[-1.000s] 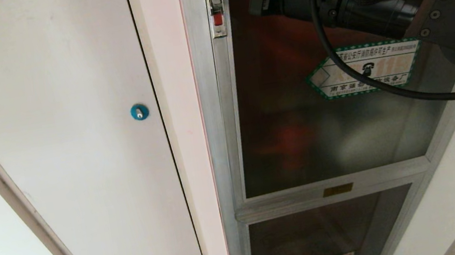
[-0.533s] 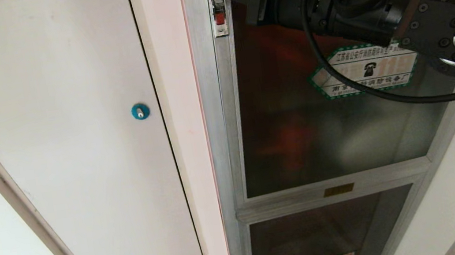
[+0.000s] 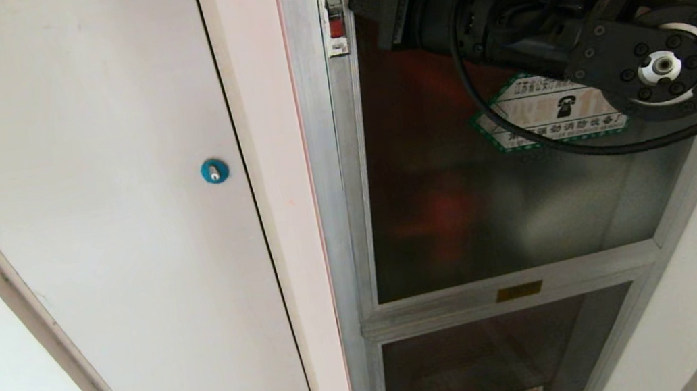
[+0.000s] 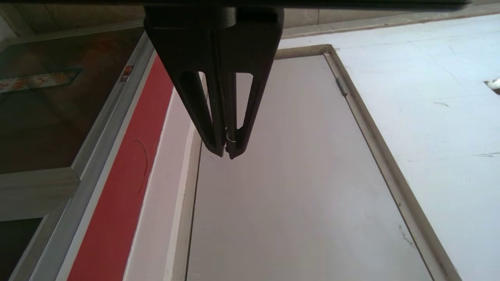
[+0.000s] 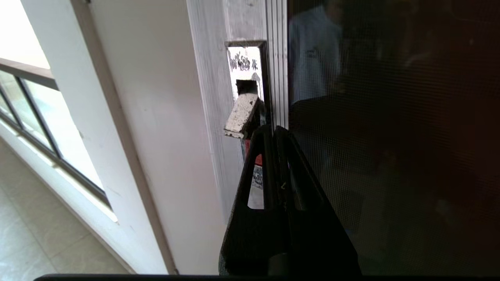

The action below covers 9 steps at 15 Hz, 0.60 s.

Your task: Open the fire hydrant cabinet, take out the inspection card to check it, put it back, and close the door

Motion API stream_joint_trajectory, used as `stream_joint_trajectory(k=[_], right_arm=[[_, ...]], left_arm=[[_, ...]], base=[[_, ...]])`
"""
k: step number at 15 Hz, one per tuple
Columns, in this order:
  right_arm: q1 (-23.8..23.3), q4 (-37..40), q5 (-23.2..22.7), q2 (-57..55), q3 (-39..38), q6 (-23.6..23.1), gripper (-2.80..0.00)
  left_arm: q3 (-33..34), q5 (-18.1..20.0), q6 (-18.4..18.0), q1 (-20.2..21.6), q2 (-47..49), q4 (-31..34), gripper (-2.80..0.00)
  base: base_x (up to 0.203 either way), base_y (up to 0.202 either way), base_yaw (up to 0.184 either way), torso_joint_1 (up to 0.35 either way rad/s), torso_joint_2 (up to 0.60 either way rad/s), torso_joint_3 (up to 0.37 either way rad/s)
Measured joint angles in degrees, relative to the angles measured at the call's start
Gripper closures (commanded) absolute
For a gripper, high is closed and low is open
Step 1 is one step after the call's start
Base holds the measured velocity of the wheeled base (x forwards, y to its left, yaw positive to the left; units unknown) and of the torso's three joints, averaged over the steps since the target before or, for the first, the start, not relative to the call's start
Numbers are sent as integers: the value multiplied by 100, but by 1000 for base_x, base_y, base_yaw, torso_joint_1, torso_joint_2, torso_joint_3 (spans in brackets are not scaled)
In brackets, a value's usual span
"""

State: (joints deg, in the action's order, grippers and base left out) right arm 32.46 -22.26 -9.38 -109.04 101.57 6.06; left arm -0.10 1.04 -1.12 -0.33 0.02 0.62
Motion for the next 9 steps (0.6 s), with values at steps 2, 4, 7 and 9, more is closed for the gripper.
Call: stream_joint_trajectory(k=[2,4,7,9], right_arm=[[4,0,-133,35,11,89,0],[-40,7,-617,219,-118,217,0],[-237,99,-1530,507,-422,267,0],[-286,258,-1678,592,-478,262,0]], left_arm=[[0,-1,0,0,0,-2,0],[0,-1,-2,2,0,0,0],[0,-1,-2,2,0,-1,0],[-1,-1,-6,2,0,0,0]], base=[[0,0,0,0,0,0],[0,0,0,0,0,0],[0,0,0,0,0,0],[0,0,0,0,0,0]])
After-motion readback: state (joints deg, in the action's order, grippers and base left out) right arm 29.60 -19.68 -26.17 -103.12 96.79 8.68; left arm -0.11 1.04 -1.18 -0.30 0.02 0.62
